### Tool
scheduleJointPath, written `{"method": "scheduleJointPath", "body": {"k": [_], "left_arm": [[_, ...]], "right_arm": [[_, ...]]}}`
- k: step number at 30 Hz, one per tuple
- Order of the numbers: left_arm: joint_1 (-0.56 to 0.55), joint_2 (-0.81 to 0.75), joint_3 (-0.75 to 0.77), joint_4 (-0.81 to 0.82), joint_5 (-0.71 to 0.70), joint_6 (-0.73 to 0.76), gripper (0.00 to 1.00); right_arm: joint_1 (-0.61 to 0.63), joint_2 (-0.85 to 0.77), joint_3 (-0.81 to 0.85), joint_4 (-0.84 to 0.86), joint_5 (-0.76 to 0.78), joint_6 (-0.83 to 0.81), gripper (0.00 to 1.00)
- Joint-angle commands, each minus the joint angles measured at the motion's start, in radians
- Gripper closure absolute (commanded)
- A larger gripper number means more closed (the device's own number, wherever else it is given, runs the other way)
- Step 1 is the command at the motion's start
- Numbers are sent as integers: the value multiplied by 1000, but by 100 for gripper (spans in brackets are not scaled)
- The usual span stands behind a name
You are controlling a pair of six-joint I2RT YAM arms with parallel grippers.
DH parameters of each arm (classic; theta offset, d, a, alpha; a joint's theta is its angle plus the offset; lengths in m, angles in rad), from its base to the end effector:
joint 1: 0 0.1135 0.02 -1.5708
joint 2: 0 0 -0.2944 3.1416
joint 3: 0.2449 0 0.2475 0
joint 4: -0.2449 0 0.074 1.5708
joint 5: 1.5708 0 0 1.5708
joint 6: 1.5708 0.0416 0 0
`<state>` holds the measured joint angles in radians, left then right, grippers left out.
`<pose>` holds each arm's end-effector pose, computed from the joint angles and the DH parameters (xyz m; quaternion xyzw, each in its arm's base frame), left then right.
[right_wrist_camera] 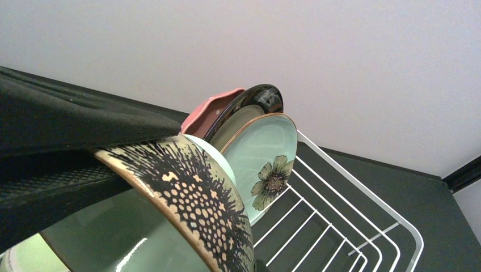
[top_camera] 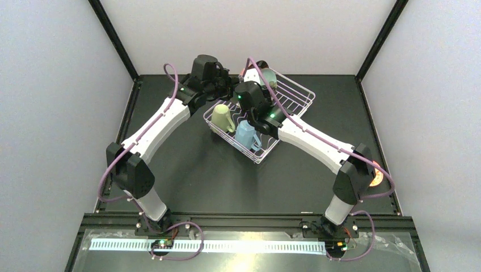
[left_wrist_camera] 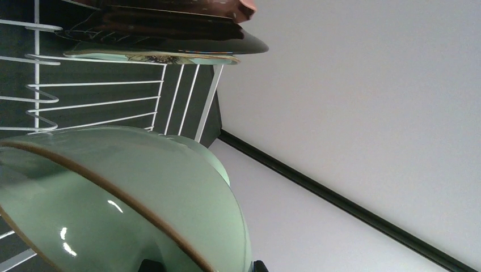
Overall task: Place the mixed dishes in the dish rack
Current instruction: Pass from the left arm to the right
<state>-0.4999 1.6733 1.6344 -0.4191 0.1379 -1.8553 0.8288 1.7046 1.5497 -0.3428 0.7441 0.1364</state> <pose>0.3446 -0.1947 0.4060 -0.5028 0.6828 -0.5091 0.1478 0.2895 0.2741 0.3776 -0.0969 0.8162 -0.0558 0.5668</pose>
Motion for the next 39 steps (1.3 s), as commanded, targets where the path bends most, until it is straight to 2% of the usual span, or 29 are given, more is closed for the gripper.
{"method": "scheduleJointPath", "body": {"k": [1,11,30,39], "left_arm": [[-11,-47,10,27,44,50,92],[-10,-41,-58,108,83,60,68],[16,-20,-47,170,186,152,60],[59,-9,-18,107,211,315,60]], "right_arm": [[-21,-19,-31,-1,-6,-35,100],[-30,-57,-51,45,1,-72,100],[-103,-80,-52,38,-21,-62,100],[-172,-64,44,-42,-51,-14,100]]}}
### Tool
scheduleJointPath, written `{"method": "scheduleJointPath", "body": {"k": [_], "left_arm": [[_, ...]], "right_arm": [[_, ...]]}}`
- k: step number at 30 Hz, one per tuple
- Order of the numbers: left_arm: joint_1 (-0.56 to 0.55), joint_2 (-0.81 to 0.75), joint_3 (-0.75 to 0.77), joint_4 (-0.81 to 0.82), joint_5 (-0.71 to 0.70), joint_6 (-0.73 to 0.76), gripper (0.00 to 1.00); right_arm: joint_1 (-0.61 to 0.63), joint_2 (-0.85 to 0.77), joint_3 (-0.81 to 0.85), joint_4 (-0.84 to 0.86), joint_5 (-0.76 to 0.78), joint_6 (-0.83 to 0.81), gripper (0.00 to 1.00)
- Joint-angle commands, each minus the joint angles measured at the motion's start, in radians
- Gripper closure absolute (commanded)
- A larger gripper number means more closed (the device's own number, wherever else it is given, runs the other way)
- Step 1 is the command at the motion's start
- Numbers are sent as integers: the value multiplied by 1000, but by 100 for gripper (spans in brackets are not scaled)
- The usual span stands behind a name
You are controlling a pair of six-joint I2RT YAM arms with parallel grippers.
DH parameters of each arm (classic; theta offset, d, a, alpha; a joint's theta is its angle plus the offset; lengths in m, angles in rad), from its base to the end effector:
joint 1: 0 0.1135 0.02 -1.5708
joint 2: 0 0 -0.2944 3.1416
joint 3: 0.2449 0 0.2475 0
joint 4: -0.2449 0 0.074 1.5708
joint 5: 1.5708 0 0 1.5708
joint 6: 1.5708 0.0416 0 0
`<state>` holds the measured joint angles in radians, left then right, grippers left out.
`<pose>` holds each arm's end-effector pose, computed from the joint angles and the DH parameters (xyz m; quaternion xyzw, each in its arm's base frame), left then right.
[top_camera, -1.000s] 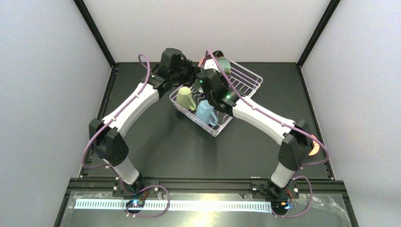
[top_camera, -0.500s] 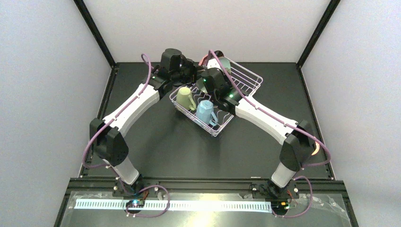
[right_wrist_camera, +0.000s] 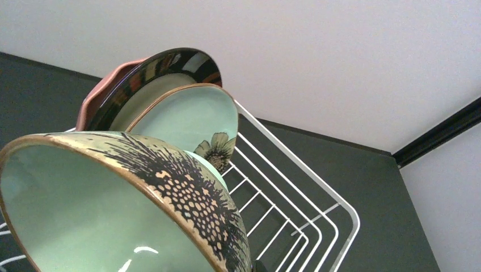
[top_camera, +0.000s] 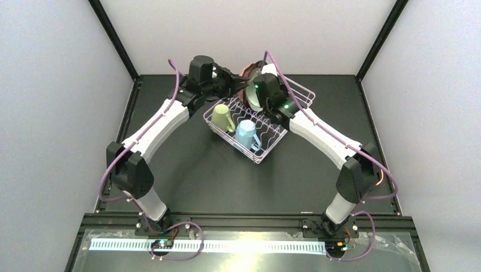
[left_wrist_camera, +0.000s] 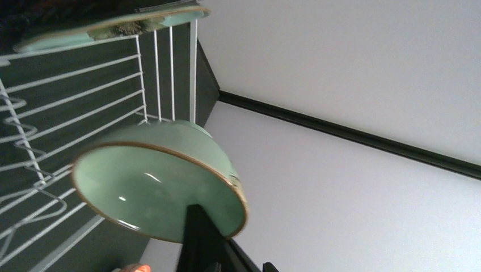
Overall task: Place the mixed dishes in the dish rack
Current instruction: Pass from the left arm to the right, then pass from the right arm to the left
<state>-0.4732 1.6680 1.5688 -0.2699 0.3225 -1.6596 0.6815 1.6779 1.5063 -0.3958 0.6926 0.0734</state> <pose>0.3494 -0.1937 0.4015 -0.3799 0.7258 -0.5525 0.1537 0.3178 0.2236 0.3674 -0.0912 0.8358 -0.1099 0.5302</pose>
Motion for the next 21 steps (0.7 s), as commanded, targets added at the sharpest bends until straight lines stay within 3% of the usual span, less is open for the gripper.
{"method": "scheduleJointPath", "body": {"k": [1,11,21], "left_arm": [[40,-5,48,-54,23,151,60],[69,14,72,-142,-67,545,59],[68,31,89,-75,-130,706,57]], "right_arm": [[-34,-34,100,-6,-7,60,100],[-122,32,304,-185,-134,175,100],[-123,117,476,-312,-240,233,100]]}}
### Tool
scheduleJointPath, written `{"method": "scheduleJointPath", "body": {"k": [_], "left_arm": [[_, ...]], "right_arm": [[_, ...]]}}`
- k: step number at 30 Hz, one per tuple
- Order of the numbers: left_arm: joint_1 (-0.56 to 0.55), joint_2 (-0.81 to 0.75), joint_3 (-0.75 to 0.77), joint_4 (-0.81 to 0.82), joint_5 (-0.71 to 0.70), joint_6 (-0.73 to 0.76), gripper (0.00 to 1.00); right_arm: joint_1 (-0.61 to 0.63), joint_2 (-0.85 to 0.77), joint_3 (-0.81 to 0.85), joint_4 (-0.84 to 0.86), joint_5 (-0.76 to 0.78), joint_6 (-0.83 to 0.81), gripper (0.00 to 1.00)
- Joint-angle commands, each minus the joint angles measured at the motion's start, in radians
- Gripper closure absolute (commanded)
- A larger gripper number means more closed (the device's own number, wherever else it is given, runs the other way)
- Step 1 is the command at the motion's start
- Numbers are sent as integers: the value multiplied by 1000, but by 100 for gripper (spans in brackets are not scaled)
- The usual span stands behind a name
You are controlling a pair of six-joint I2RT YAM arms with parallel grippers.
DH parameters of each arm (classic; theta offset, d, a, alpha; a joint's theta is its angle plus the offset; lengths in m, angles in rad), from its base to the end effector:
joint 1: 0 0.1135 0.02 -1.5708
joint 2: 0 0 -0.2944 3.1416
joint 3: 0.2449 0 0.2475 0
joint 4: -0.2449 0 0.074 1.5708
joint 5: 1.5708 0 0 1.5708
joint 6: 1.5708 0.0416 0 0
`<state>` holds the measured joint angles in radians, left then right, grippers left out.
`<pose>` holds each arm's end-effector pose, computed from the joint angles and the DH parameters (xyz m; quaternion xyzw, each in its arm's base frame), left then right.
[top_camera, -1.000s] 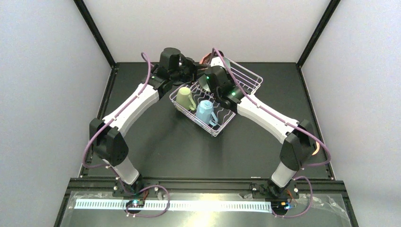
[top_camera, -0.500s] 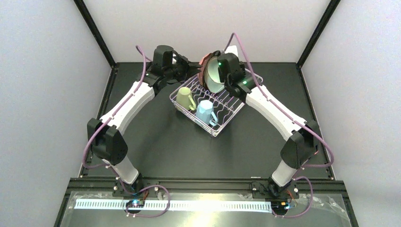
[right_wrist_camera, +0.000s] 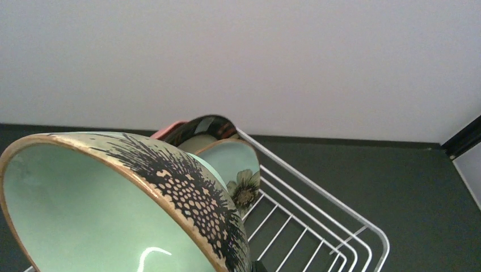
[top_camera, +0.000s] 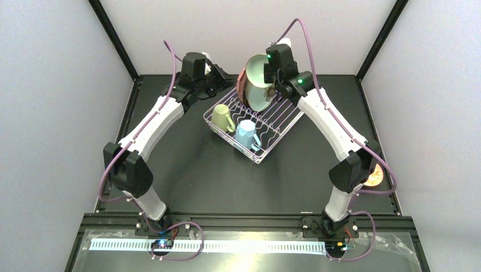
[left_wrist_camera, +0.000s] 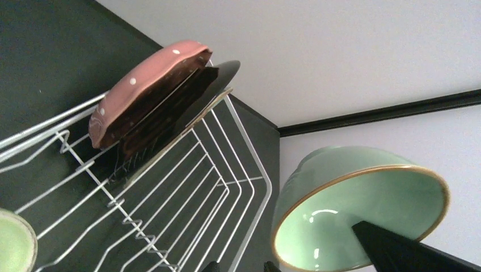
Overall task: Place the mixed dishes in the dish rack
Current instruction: Pass from the right arm to the left
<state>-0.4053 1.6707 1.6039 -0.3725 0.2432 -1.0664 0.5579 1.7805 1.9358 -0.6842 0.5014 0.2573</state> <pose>0.3604 -0.1655 0.4016 -0.2105 0.8137 -0.4331 0.3257 0.3538 0.1972 0.4421 -0.0037 0.8492 -0.0064 0.5279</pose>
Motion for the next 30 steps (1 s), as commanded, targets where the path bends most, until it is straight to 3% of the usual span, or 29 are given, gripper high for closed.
{"method": "scheduleJointPath", "body": {"k": [1,14,30], "left_arm": [[0,30,57,32,-57,126,56],[-1,62,69,139,-45,203,55],[-8,97,105,145,-57,322,55]], "right_arm": [[0,18,50,-24,-56,53,100],[0,81,141,-66,-116,71,100],[0,138,235,-102,-181,83,100]]}}
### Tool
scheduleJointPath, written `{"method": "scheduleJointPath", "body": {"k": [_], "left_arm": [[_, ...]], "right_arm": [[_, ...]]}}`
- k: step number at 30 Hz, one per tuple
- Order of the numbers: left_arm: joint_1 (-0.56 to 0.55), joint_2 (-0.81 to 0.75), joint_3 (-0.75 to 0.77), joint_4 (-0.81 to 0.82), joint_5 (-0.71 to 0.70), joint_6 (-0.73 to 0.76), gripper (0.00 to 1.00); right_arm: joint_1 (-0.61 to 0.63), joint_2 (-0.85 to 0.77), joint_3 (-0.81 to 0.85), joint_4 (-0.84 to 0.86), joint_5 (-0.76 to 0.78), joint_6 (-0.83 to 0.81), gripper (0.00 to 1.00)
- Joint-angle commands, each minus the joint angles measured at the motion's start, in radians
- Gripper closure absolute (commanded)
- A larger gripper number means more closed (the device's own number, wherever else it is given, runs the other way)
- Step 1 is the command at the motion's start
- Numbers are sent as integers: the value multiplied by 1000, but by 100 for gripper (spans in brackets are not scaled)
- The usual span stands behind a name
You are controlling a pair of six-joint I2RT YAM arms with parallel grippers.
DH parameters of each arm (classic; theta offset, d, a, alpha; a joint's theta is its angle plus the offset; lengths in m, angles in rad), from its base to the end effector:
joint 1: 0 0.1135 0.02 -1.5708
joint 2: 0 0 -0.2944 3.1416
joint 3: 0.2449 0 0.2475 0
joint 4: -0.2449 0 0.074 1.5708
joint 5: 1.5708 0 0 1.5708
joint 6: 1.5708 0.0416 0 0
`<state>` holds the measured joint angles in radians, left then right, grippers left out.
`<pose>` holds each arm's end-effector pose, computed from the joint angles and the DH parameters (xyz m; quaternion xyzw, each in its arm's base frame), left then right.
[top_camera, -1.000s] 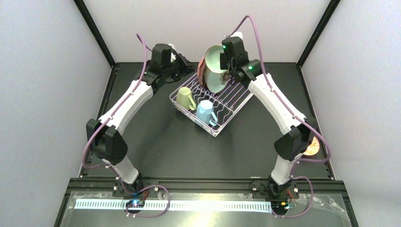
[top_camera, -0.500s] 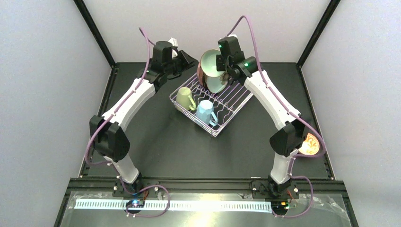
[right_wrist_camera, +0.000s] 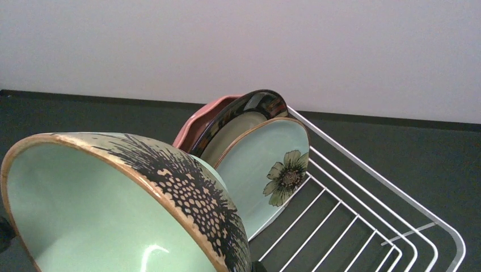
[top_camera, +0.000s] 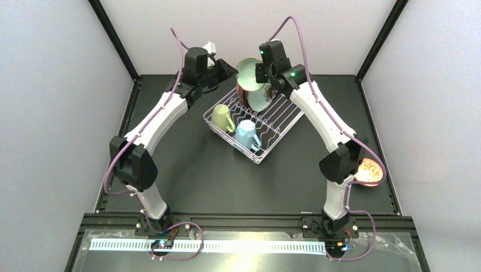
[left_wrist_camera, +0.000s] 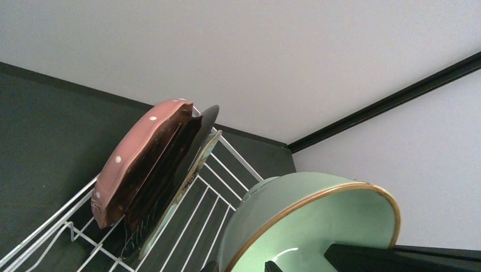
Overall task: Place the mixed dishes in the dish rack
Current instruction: Pass from the right arm to the left
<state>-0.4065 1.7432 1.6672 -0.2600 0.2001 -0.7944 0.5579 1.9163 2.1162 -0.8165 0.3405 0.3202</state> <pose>0.3851 -0.1748 0.4073 -0.0996 0.8072 -0.3927 0.4292 0.3768 0.2188 0.4315 -0.0265 0.8785 0.0561 0.4736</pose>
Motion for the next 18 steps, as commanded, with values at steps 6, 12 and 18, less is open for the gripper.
{"method": "scheduleJointPath", "body": {"k": [6,12,18], "left_arm": [[-19,43,53,21,-25,98,55],[-25,40,45,-7,-65,138,55],[-28,39,35,-4,-84,147,55]], "right_arm": [[0,21,108,-1,-42,28,100],[0,19,132,-18,-38,19,100],[0,20,144,-25,-55,20,100]]}}
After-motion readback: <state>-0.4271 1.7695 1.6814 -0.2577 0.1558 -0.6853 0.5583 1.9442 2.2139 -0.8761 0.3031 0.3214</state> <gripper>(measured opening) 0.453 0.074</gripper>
